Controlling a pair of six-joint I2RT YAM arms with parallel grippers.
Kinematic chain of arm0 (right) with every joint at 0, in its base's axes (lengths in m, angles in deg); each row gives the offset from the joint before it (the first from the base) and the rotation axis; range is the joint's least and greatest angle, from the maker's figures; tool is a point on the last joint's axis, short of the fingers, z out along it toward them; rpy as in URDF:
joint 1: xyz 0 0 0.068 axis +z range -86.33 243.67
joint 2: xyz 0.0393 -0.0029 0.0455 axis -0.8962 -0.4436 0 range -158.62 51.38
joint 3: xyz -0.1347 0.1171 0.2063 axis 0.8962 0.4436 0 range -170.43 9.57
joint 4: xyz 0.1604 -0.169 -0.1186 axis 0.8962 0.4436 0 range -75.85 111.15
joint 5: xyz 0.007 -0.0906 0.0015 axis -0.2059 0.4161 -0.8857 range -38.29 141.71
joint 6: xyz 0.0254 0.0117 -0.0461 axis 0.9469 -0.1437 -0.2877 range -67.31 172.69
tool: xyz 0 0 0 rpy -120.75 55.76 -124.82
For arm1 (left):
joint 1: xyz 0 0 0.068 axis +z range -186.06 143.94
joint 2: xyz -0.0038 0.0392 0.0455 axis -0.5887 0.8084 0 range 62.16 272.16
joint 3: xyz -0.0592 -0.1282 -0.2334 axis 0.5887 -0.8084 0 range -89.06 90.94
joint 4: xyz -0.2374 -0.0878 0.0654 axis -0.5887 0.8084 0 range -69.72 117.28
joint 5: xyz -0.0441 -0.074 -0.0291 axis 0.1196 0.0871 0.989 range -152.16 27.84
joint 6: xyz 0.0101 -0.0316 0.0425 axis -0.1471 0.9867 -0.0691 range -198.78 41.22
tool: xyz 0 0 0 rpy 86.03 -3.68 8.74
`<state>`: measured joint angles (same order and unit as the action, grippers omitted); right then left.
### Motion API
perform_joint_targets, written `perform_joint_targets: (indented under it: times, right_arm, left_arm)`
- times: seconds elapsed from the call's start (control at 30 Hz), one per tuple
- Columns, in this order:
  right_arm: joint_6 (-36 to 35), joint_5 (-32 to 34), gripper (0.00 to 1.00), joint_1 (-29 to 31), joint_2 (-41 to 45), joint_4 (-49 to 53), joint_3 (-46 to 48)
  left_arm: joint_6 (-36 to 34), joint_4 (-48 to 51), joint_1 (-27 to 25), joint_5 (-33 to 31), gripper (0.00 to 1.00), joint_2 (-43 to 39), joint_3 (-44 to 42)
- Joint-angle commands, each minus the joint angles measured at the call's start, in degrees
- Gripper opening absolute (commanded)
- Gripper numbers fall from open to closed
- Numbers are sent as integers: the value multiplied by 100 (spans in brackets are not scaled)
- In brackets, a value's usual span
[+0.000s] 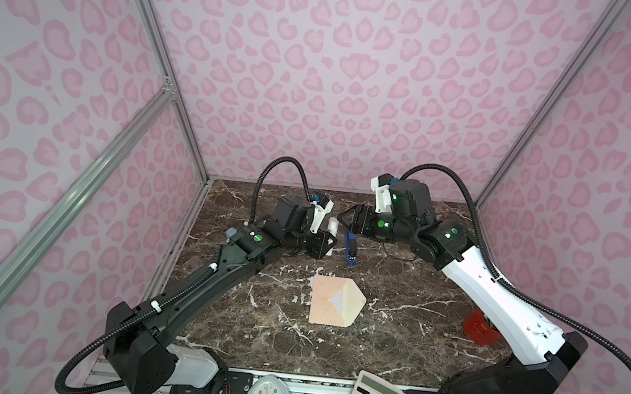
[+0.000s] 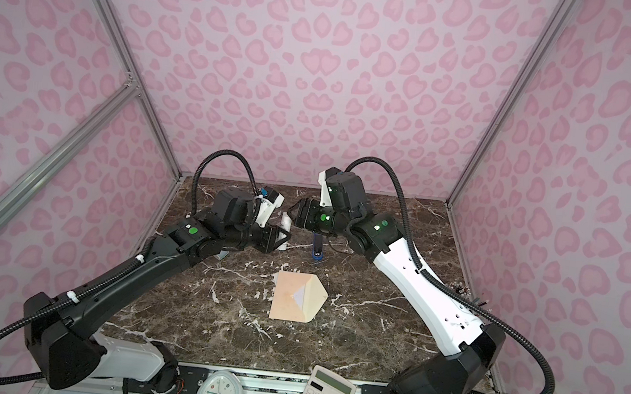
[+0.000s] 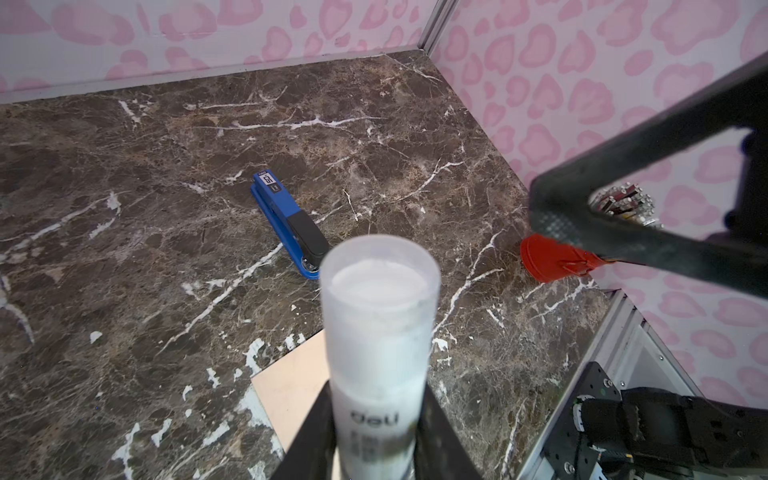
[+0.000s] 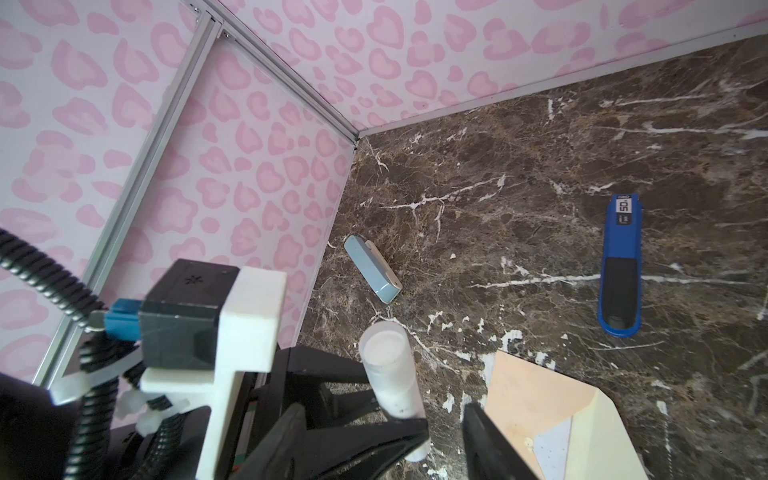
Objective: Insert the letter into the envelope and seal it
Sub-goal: 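Lift the glue stick with the left gripper toward the right gripper while right approaches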
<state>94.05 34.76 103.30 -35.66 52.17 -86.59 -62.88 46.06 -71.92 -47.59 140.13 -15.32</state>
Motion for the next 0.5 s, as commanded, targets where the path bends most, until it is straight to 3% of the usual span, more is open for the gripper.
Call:
perform_joint_targets:
  times: [0.0, 0.47]
  right_arm:
    - [-113, 89, 63, 7, -98, 170, -90]
    - [-390, 301, 62, 49, -398, 758, -516]
  left_arm:
    - [-88, -422, -35, 180, 32, -2, 33]
    - [10, -198, -211, 487, 32, -44, 88]
